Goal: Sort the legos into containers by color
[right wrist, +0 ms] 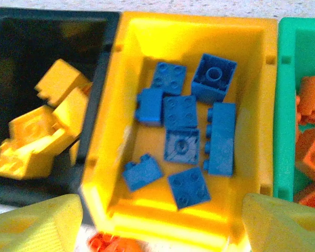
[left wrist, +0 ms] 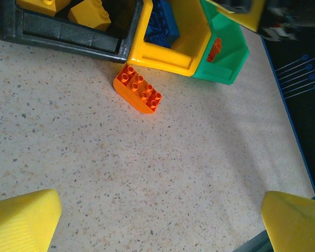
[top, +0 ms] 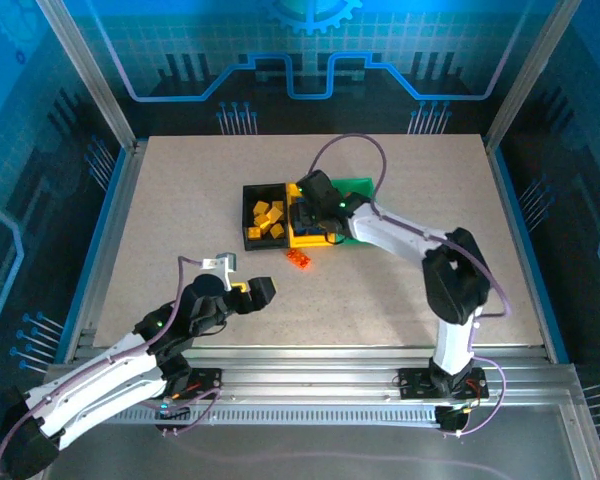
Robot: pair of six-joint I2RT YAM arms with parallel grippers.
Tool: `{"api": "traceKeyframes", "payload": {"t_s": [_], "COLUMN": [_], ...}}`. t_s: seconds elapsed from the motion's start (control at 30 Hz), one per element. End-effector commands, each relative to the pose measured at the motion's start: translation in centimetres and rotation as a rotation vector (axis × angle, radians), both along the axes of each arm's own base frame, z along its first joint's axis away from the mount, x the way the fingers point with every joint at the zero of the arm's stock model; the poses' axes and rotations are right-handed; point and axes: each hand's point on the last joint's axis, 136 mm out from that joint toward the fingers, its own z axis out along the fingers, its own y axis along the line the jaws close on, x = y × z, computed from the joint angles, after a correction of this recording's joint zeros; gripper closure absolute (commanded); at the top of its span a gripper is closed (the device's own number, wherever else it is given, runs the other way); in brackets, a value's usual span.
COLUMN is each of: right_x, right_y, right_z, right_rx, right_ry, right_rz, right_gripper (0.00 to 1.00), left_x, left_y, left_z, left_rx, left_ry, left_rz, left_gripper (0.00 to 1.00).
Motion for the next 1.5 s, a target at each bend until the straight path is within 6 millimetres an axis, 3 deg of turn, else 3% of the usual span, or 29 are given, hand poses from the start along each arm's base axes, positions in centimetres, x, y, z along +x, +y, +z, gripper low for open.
{"api": "traceKeyframes", "payload": {"t_s": [0.0,0.13,0.23,0.4,0.57,0.83,1.0,1.3,1.47], "right_x": [-3.1,-7.0,-8.4,-8.6,-7.6,-5.6,-5.1,-5.7,-6.9], "right_y": [1.9,2.7,2.7,2.9,3.0,2.2,3.2,3.1,3.2], "right_z": [2.1,-0.8,-3.4,-7.2,-9.8,-11.3,-12.1,-12.9,-12.1], "right_rx": [0.072,0.062,0.042,0.006,-0.065,-0.177,-0.192,-0.205,-0.173], "right_ry": [-0.050,-0.009,0.023,0.073,0.093,0.061,0.068,0.086,0.078], "right_rz": [0.099,0.159,0.165,0.157,0.142,0.091,0.132,0.139,0.152], "right_gripper": [0.17,0.15,0.15,0.16,0.17,0.18,0.22,0.52,0.65], "left_x": [-0.3,-0.4,-0.3,-0.4,-0.5,-0.4,-0.4,-0.5,-0.4], "left_y": [0.1,0.4,0.7,0.7,0.8,0.9,1.0,1.0,0.9], "left_z": [0.5,1.1,1.5,1.4,1.3,1.2,1.0,0.6,0.6], "left_rx": [-0.011,-0.009,-0.003,-0.002,0.003,0.012,0.017,0.018,0.013], "left_ry": [0.001,-0.016,-0.025,-0.020,-0.016,-0.021,-0.021,-0.013,-0.012], "left_rz": [-0.005,0.004,0.012,0.011,0.011,0.012,0.016,0.016,0.019], "left_gripper": [0.01,0.01,0.01,0.01,0.01,0.01,0.01,0.01,0.01]}}
